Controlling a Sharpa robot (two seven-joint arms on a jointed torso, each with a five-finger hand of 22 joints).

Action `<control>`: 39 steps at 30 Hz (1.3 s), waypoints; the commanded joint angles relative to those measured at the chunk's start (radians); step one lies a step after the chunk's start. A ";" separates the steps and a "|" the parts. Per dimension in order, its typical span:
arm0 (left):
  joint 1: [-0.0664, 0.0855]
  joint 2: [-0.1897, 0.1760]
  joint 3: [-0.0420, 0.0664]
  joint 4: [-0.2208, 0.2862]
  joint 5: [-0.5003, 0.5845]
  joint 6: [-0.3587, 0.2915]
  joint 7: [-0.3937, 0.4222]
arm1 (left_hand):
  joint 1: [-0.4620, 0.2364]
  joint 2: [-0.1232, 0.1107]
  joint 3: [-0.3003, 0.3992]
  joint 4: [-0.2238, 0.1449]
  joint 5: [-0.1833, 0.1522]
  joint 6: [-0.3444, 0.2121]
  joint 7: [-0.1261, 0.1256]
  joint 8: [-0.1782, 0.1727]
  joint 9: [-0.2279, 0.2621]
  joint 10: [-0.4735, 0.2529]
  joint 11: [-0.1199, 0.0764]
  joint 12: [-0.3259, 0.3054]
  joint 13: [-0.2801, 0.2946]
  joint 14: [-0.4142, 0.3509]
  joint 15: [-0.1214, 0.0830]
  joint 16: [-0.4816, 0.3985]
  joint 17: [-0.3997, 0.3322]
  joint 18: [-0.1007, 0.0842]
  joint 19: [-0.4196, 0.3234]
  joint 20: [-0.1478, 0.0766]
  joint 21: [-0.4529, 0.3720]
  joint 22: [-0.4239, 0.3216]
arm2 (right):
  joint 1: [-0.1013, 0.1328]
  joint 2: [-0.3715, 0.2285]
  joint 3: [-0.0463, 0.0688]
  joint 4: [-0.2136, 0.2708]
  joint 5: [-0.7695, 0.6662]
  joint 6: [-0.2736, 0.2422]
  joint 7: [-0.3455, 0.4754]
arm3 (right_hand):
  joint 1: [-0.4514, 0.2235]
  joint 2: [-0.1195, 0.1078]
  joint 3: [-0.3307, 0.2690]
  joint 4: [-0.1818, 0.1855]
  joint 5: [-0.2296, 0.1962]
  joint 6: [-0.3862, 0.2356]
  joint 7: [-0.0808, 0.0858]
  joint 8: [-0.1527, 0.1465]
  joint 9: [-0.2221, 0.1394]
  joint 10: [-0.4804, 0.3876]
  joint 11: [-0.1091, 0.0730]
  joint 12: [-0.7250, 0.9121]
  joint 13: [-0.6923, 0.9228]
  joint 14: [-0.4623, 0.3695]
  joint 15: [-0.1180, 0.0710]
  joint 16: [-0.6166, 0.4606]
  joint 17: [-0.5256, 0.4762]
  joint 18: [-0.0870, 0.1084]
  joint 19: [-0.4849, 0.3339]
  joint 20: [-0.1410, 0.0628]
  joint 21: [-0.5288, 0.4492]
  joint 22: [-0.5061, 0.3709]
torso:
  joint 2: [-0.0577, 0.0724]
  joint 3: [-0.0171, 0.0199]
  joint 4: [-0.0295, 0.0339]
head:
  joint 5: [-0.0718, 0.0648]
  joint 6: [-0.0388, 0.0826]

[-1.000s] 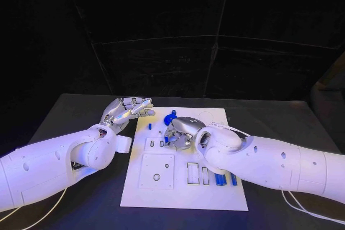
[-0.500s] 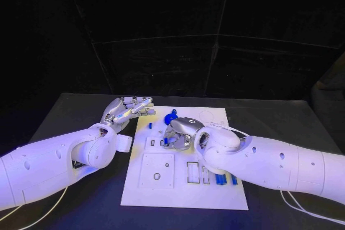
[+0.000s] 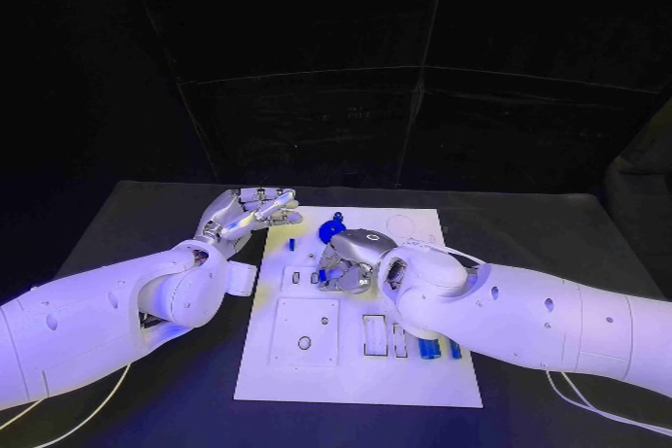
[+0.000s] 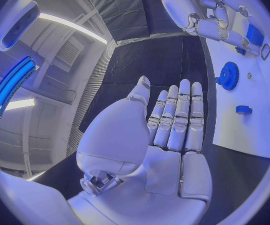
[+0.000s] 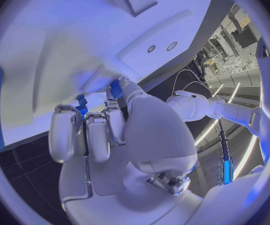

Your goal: Assemble the parts on the task board

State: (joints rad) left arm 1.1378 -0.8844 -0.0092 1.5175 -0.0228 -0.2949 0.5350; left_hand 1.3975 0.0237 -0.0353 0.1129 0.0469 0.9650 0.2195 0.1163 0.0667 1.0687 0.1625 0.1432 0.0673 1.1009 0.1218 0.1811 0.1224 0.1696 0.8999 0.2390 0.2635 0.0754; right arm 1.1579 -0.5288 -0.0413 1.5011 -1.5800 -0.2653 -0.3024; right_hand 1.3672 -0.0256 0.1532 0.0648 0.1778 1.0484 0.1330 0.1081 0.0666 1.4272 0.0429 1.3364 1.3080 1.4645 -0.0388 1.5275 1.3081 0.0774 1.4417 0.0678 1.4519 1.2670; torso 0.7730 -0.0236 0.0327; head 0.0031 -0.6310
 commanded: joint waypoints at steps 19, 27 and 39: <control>0.002 0.001 0.001 0.000 0.001 0.016 -0.002 | -0.002 0.009 -0.002 -0.006 0.003 0.007 -0.002 -0.007 0.000 0.005 0.000 -0.005 0.000 0.007 -0.001 -0.003 0.001 0.016 0.007 -0.002 -0.005 -0.001 | -0.004 0.007 -0.004 -0.004 -0.029 -0.008 -0.045 | -0.057 -0.056 -0.024 0.023 0.010 -0.048 0.012 -0.024 0.000 -0.058 0.016 -0.072 -0.005 0.081 0.022 -0.007 0.149 -0.016 -0.005 0.020 -0.008 -0.008 | 0.000 -0.0001 0.0002 | 0.001 0.003; 0.002 0.001 0.001 -0.001 0.001 0.018 -0.003 | -0.002 0.010 -0.002 -0.008 0.003 0.007 -0.002 -0.007 0.000 0.006 -0.001 -0.006 0.000 0.007 -0.001 -0.004 0.001 0.016 0.008 -0.002 -0.006 -0.001 | -0.008 -0.002 -0.004 0.017 -0.023 -0.131 -0.025 | -0.100 -0.096 -0.099 0.067 -0.010 -0.106 0.025 -0.042 -0.003 -0.083 0.027 -0.099 -0.038 0.081 0.030 -0.009 0.148 -0.016 -0.006 0.027 -0.009 -0.010 | 0.000 0.0006 0.0008 | -0.002 0.003; 0.002 -0.011 0.001 -0.007 -0.118 0.026 -0.114 | -0.021 0.021 -0.027 -0.013 0.004 0.073 -0.043 0.003 0.005 0.121 -0.056 0.010 0.013 0.272 -0.083 0.123 0.104 0.015 0.211 -0.082 0.095 0.037 | 0.007 -0.161 0.005 0.155 0.236 -0.243 0.268 | -0.034 -0.086 -0.162 0.110 0.001 -0.150 0.037 -0.032 0.001 -0.089 0.039 -0.089 -0.043 0.079 0.042 -0.013 0.142 -0.015 -0.009 0.040 -0.011 -0.014 | -0.007 0.0004 -0.0046 | 0.000 0.009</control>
State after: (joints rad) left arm 1.1377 -0.8934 -0.0093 1.5112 -0.0570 -0.2908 0.4992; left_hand 1.3781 0.0430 -0.0597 0.1008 0.0469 1.0318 0.1744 0.1138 0.0711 1.1841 0.1085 0.1521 0.0805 1.3669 0.0417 0.3015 0.2229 0.1695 1.1045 0.1592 0.3554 0.1114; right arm 1.1554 -0.6801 -0.0398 1.6453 -1.4826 -0.4739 -0.1789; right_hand 1.3271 -0.1096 -0.0040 0.1765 0.1750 0.9036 0.1720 0.0743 0.0672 1.3419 0.0787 1.2495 1.2665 1.4667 -0.0016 1.5184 1.3076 0.0774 1.4351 0.1037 1.4434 1.2552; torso 0.7713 -0.0220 0.0303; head 0.0027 -0.6226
